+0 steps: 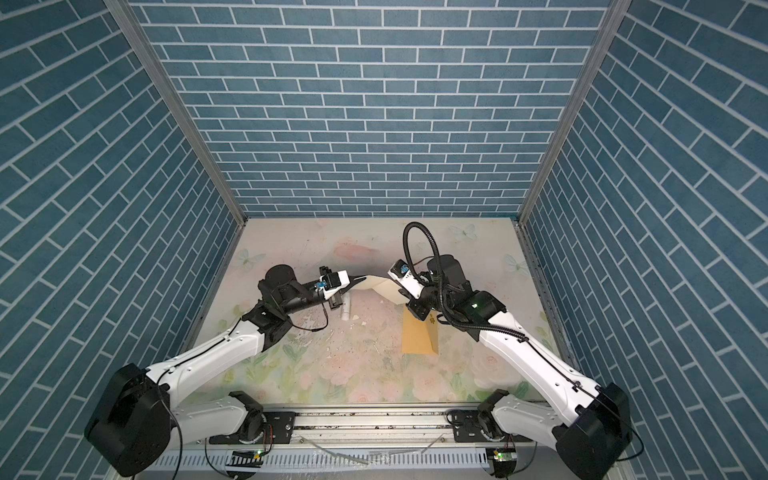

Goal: Place the letter into the envelope and seal it

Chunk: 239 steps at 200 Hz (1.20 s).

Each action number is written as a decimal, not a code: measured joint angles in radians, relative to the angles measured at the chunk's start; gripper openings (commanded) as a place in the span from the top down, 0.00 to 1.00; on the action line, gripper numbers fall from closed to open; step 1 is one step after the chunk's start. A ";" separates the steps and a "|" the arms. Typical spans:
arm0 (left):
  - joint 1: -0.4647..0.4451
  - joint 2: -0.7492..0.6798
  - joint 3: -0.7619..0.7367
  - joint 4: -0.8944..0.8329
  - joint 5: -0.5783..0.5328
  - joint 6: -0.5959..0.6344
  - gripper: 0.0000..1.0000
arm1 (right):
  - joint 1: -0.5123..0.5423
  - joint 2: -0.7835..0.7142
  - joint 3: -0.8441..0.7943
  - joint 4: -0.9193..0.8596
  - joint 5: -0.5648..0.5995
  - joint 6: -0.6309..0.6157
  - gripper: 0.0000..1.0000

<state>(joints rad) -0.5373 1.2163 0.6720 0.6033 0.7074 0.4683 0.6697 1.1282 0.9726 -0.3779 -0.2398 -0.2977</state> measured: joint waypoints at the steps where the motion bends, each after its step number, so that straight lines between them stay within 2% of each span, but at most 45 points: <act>1: 0.000 0.000 0.000 0.000 0.000 0.000 1.00 | 0.000 0.000 0.000 0.000 0.000 0.001 1.00; 67: 0.000 0.000 -0.029 0.043 0.023 -0.040 1.00 | -0.004 0.009 -0.002 0.017 -0.002 0.040 1.00; 78: 0.000 0.000 -0.029 0.047 0.023 -0.047 1.00 | -0.005 0.013 -0.002 0.019 -0.001 0.040 0.84; 93: 0.000 0.000 -0.029 0.053 0.020 -0.051 1.00 | -0.005 0.018 -0.002 0.015 0.001 0.046 0.81; 101: 0.000 0.000 -0.029 0.057 0.018 -0.051 1.00 | -0.006 0.020 -0.002 0.008 0.003 0.050 0.82; 127: 0.000 -0.004 -0.031 0.060 0.002 -0.052 1.00 | -0.007 0.021 -0.002 -0.010 0.020 0.059 1.00; 162: 0.000 -0.022 -0.033 0.052 0.007 -0.053 1.00 | -0.007 0.021 -0.002 -0.011 0.019 0.065 1.00; 187: 0.000 -0.021 -0.033 0.046 0.034 -0.059 0.83 | -0.008 0.021 -0.002 0.004 0.018 0.066 1.00; 202: 0.000 -0.020 -0.032 0.043 0.058 -0.066 0.66 | -0.008 0.021 -0.002 0.017 0.023 0.066 1.00; 217: 0.000 -0.021 -0.031 0.039 0.080 -0.077 0.55 | -0.010 0.021 -0.003 0.037 0.043 0.066 1.00; 239: 0.000 -0.032 -0.031 0.029 0.109 -0.108 0.44 | -0.029 0.020 -0.013 0.068 0.077 0.056 1.00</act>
<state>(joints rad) -0.5373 1.1843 0.6415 0.6323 0.8169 0.3607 0.6407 1.1481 0.9596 -0.3103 -0.1623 -0.2413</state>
